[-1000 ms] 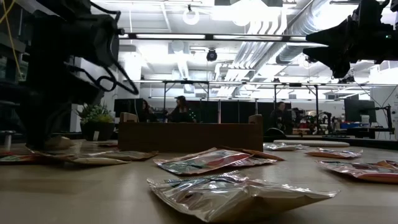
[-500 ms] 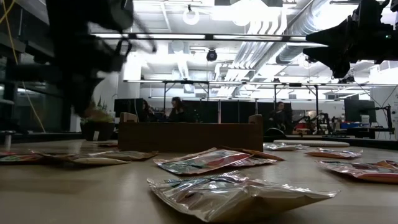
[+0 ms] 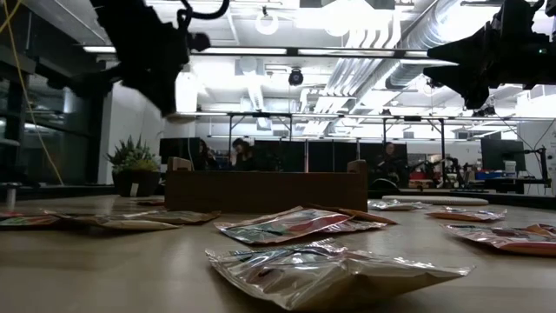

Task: Pick & Place Tea
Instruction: Put the brown tea bag into the left section of the brown wooden organizer

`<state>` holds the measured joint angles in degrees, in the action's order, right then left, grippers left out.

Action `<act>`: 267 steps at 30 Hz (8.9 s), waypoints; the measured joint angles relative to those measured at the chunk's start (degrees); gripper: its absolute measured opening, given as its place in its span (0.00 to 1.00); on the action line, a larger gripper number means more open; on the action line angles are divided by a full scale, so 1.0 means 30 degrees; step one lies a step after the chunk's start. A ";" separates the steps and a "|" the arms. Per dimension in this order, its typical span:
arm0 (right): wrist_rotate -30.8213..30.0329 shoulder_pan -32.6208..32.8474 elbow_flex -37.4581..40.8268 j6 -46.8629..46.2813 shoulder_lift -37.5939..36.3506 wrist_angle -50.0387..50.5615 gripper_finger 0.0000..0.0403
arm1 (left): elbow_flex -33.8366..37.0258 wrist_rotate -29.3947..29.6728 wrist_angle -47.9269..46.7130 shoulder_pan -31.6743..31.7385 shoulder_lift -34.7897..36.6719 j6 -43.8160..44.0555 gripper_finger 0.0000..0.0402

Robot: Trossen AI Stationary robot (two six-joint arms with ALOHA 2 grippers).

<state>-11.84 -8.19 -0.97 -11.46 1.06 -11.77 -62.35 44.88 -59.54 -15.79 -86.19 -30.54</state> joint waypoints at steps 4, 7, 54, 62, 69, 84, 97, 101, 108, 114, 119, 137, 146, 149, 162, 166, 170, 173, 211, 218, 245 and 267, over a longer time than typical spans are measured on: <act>0.0000 0.0001 0.0005 0.0000 0.0000 0.0000 0.56 | -0.0080 0.1884 0.1093 0.0007 -0.0007 -0.2362 0.00; 0.0000 -0.0003 0.0001 0.0000 0.0000 0.0000 0.56 | -0.0094 0.2365 0.2246 0.0015 -0.0662 -0.4322 0.00; 0.0000 -0.0006 0.0001 0.0000 0.0034 0.0138 0.56 | -0.0729 0.1730 0.4869 0.0022 -0.6650 -1.2249 0.00; 0.0000 0.0001 -0.0002 0.0000 0.0036 0.0138 0.56 | -0.0750 0.1290 0.5004 0.0022 -0.6645 -1.2232 0.00; 0.0000 -0.0004 -0.0002 0.0000 0.0036 0.0138 0.56 | -0.0750 0.0572 0.5131 0.0022 -0.6645 -1.1579 0.04; 0.0000 -0.0006 0.0003 0.0000 0.0036 0.0134 0.56 | -0.0750 0.1203 0.5004 0.0029 -0.6608 -1.0655 0.34; 0.0000 -0.0002 0.0000 0.0000 0.0036 0.0131 0.56 | -0.1434 0.4024 0.4467 0.0019 -0.6246 -1.0134 0.41; 0.0000 -0.0004 -0.0002 0.0000 0.0036 0.0131 0.56 | -0.2612 0.4362 0.2972 0.0022 -0.5595 -0.8280 0.41; 0.0000 -0.0006 -0.0002 0.0000 0.0025 0.0251 0.56 | -0.4428 0.4941 -0.0052 0.0015 -0.4567 -0.4013 0.41; 0.0000 -0.0005 -0.0001 0.0000 0.0029 0.0291 0.56 | -0.6053 0.5152 -0.2806 0.0015 -0.3983 0.0838 0.41; 0.0000 -0.0001 0.0001 0.0000 0.0029 0.0326 0.56 | -0.6906 0.4342 -0.4626 0.0015 -0.3069 0.6773 0.41; 0.0000 -0.0006 -0.0002 0.0000 0.0036 0.0481 0.56 | -0.6631 -0.5155 -0.7164 -0.0340 0.0603 3.0040 0.41; 0.0000 -0.0006 0.0004 0.0000 0.0036 0.0541 0.56 | -0.3542 -0.4893 -0.5579 -0.3520 0.2769 3.9166 0.41; 0.0000 -0.0005 -0.0001 0.0000 0.0036 0.0546 0.56 | -0.2005 -0.4428 -0.4397 -0.5100 0.3619 4.1619 0.41; 0.0000 0.0000 -0.0002 0.0000 0.0036 0.0532 0.56 | 0.4482 -0.3653 0.4537 -0.9287 0.5348 4.8308 0.41; 0.0000 0.0001 -0.0002 0.0000 0.0036 0.0532 0.56 | 0.6023 -0.3844 0.9258 -0.9248 0.5202 4.7583 0.41; 0.0000 -0.0003 -0.0002 0.0000 0.0036 0.0539 0.56 | 0.6536 -0.3803 1.1072 -0.9238 0.4512 4.7936 0.41; 0.0000 -0.0002 0.0002 0.0000 0.0036 0.0546 0.56 | 0.6507 -0.3982 1.1179 -0.9238 0.3961 4.8247 0.41; 0.0000 -0.0001 -0.0002 0.0000 0.0029 0.0549 0.56 | 0.6499 -0.8944 1.4676 -0.3738 0.0867 4.2777 0.57; 0.0000 0.0001 -0.0002 0.0000 0.0029 0.0546 0.56 | 0.6499 -0.8450 1.4780 -0.3738 0.0867 4.2670 0.75; 0.0000 -0.0002 -0.0002 0.0000 0.0029 0.0546 0.56 | 0.6485 -0.9178 1.6217 -0.2215 -0.1727 4.3248 0.78; 0.0000 -0.0005 0.0005 0.0000 0.0029 0.0546 0.56 | 0.6485 -0.9411 1.7469 -0.1990 -0.1933 4.3461 0.78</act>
<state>-11.84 -8.21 -0.95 -11.46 1.15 -10.13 -42.89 16.64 -7.13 -21.76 -91.99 99.84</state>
